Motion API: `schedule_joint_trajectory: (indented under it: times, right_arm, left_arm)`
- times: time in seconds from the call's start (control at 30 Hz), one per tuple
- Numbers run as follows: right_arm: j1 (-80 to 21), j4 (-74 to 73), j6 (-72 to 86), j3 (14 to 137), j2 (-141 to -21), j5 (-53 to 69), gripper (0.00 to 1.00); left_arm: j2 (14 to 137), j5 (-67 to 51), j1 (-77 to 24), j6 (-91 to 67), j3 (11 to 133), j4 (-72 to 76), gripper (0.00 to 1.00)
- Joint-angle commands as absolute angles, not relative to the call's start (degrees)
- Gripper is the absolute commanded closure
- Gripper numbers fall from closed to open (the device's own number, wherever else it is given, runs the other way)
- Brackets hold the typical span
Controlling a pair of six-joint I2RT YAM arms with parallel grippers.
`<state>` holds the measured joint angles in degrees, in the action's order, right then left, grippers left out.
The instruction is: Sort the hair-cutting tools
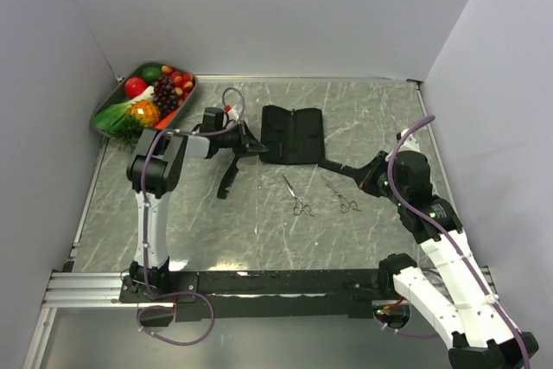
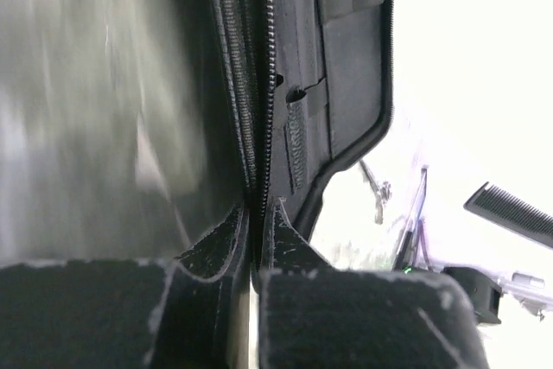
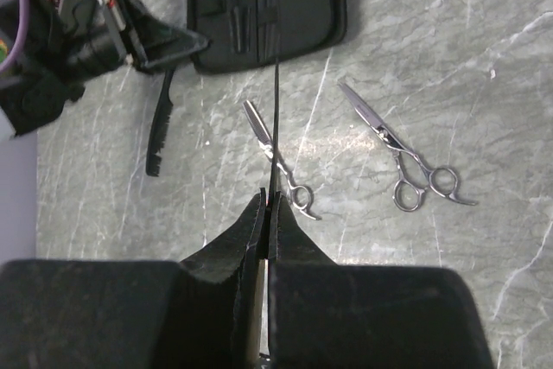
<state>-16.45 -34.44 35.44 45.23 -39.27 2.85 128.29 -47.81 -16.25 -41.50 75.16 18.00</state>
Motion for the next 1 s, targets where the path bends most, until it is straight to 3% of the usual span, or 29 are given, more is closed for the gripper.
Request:
schedule_joint_trajectory:
  times: [0.0,0.2,0.33,0.7,0.97]
  right_arm:
    - [-16.08,-34.37,34.72,46.05,-38.41,3.78,1.0]
    - [-16.0,-34.19,34.01,47.28,-39.02,5.89,1.0]
    - [-16.0,-33.75,32.79,48.07,-40.6,7.73,1.0]
    - [-16.08,-35.94,30.06,54.4,-44.03,19.32,1.0]
    - [-16.79,-38.41,34.36,58.62,-44.74,24.78,1.0]
  left_arm:
    - [117.18,-38.69,-17.22,-49.29,64.97,27.41,0.99]
    - [98.64,-23.07,-19.51,-57.83,49.23,29.98,0.99]
    - [86.96,-20.65,-21.79,-57.31,43.0,24.97,0.99]
    - [51.19,-11.69,-21.8,-52.38,37.01,-8.22,0.99]
    - [40.88,-8.36,-21.97,-61.33,32.09,-20.64,0.99]
